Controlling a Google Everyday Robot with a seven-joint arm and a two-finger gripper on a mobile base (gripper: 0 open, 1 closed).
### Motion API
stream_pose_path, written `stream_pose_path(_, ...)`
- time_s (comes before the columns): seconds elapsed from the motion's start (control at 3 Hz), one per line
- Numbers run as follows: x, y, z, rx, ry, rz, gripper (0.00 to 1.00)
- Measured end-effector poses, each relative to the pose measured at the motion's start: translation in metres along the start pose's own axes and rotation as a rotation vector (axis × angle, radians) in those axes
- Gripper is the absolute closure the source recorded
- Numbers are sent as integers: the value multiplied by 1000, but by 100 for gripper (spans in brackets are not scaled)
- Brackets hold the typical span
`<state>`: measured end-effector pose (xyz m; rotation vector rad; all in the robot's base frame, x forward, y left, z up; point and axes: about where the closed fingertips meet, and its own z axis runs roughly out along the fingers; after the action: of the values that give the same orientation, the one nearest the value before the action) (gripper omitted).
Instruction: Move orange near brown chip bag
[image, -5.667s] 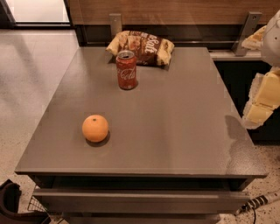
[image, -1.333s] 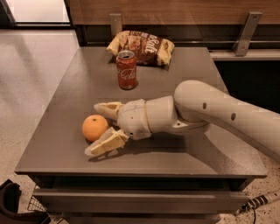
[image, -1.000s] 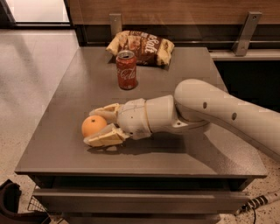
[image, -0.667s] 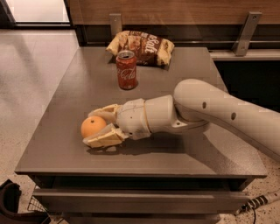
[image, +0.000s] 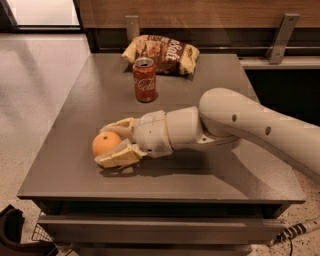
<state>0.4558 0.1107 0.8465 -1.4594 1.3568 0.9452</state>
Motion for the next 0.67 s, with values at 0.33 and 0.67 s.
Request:
stream_pose_path(0.33, -3, -19, -23, 41, -12, 27, 100)
stream_pose_path(0.67, 3, -68, -92, 175, -15, 79, 100)
